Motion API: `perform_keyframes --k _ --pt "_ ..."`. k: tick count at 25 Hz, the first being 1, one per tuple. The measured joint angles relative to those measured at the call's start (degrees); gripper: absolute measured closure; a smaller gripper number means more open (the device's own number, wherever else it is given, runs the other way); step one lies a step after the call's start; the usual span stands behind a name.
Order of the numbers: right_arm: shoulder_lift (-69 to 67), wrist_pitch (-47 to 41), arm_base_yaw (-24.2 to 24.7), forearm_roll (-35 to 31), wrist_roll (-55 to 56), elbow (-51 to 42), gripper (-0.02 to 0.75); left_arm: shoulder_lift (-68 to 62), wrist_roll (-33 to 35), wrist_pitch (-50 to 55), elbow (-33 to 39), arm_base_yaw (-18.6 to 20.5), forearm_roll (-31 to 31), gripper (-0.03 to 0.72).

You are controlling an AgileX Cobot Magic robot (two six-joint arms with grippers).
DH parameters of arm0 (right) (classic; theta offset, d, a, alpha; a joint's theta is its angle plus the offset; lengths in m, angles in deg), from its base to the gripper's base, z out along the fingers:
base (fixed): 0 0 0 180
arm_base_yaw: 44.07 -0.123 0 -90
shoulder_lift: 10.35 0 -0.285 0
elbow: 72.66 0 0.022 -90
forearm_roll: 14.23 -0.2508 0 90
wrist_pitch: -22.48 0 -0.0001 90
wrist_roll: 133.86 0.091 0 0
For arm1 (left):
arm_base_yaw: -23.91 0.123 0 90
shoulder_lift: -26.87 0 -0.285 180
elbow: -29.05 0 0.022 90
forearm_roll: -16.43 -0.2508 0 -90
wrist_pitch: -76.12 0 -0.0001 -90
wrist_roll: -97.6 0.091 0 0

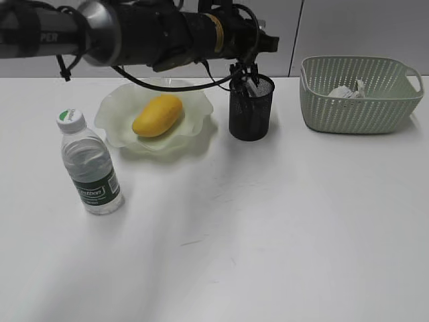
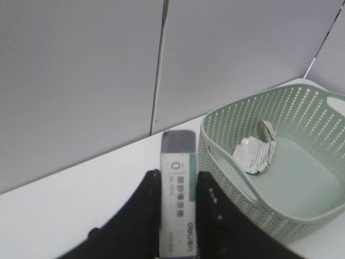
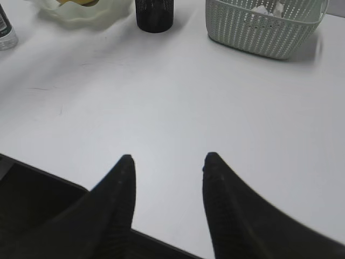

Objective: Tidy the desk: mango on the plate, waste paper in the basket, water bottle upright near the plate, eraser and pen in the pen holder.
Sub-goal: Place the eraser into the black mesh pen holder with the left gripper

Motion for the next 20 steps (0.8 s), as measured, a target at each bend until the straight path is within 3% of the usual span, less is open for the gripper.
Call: perform_keyframes --k 5,12,17,20 --pt "0.00 0.00 0.00 0.00 0.00 0.00 0.399 -2.08 0.00 -0.91 0.00 -0.07 0.00 0.530" --pt "0.00 0.00 0.00 0.00 0.00 0.00 0.399 -2.15 0.00 0.30 0.00 -0.07 0.00 0.358" --pt "0.00 0.00 0.00 0.00 0.00 0.00 0.399 1.09 0.05 13.15 0.00 -1.63 1.10 0.344" --pt "0.00 0.00 0.00 0.00 0.00 0.00 0.399 7.63 4.86 20.87 1.59 -4.15 3.28 0.347"
